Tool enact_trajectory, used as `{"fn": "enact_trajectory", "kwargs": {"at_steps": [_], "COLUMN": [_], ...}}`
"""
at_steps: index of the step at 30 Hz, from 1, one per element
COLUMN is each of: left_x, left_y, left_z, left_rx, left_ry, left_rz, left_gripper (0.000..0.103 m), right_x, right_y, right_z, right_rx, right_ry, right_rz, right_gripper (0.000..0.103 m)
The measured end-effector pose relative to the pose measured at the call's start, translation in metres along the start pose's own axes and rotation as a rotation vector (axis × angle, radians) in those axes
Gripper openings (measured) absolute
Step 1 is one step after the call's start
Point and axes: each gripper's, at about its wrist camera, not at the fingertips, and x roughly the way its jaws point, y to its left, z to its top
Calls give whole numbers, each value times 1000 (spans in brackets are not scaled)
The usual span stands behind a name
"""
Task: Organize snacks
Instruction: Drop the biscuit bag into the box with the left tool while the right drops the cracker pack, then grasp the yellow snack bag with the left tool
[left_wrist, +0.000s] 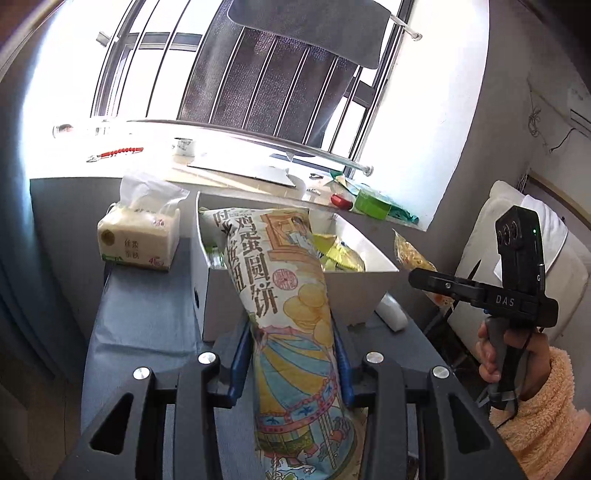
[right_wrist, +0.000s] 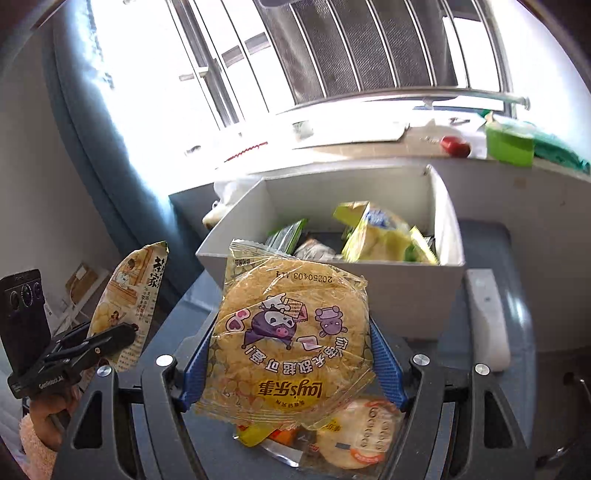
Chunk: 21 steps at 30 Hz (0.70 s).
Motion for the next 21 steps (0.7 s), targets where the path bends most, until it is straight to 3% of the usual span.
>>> {"fn": "enact_trajectory", "kwargs": {"at_steps": [4, 8, 13, 14, 15, 16, 19, 21], "left_x": [29, 70, 118, 128, 138, 147, 155, 154], "left_y": [-1, -2, -5, -4, -4, -2, -3, -6], "left_z": [47, 89, 122, 126, 129, 131, 126, 120], "left_rx": [24, 50, 98, 107, 108, 99, 88, 102], "left_ry": [-14, 14, 59, 75, 110, 138, 162, 164], "left_rz": [13, 64, 116, 131, 146, 165, 216, 212], "left_gripper": [43, 43, 45, 60, 95, 102, 103, 103], "right_x": [-5, 19, 61, 67, 73, 79, 87, 82], "right_y": [-28, -52, -66, -69, -73, -76, -81, -79], "right_z": [28, 60, 94, 96, 101, 105, 113, 112], "right_rx": [95, 176, 213, 223, 233, 235, 248, 218], "right_ry": [-33, -27, 20, 23, 32, 46, 43, 8], "right_rz": [60, 116, 101, 94, 84, 76, 46, 63], "right_gripper": [79, 79, 79, 79, 81, 83, 103, 103]}}
